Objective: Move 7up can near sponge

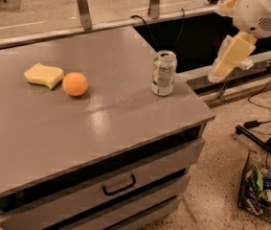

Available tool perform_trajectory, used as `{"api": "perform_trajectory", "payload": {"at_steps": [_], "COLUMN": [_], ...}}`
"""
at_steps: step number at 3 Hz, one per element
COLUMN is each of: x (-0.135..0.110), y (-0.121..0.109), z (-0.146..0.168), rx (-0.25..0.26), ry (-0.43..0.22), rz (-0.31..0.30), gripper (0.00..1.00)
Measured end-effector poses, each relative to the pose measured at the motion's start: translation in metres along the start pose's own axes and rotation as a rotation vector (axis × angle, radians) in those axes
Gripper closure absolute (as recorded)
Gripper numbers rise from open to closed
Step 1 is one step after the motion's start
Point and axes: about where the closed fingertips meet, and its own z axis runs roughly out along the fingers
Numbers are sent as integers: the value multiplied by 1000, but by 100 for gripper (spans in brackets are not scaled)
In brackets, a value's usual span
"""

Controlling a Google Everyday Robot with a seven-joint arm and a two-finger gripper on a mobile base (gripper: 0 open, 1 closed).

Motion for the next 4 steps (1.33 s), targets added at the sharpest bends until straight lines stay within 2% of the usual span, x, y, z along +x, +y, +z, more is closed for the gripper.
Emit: {"api": "perform_trajectory", "payload": {"at_steps": [1,2,3,4], "x": [-13,-24,-31,-39], "y": [-21,-32,-34,-29], "z": [28,61,96,125], "rx": [-23,-71,-132,-206], "ry": [-104,-185,-243,-257], "rz": [33,80,121,142], "gripper": [0,0,0,0]}}
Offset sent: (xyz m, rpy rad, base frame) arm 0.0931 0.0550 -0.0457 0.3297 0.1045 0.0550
